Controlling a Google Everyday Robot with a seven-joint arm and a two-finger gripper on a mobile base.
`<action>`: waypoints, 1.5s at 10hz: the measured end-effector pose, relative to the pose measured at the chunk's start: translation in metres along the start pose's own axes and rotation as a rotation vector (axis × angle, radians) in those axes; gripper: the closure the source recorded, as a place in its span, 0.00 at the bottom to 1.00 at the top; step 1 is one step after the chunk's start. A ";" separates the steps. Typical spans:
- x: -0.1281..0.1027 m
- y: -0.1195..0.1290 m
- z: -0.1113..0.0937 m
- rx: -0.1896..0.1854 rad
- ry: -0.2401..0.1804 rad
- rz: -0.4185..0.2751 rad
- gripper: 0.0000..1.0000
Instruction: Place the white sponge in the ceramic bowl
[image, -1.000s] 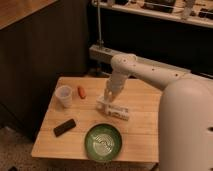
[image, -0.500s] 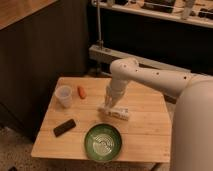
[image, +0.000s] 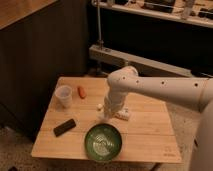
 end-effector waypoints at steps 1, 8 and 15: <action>-0.008 0.003 0.000 -0.002 0.006 -0.003 0.93; -0.071 0.035 0.011 0.000 0.030 -0.051 0.65; -0.089 0.041 0.026 -0.024 0.048 -0.111 0.42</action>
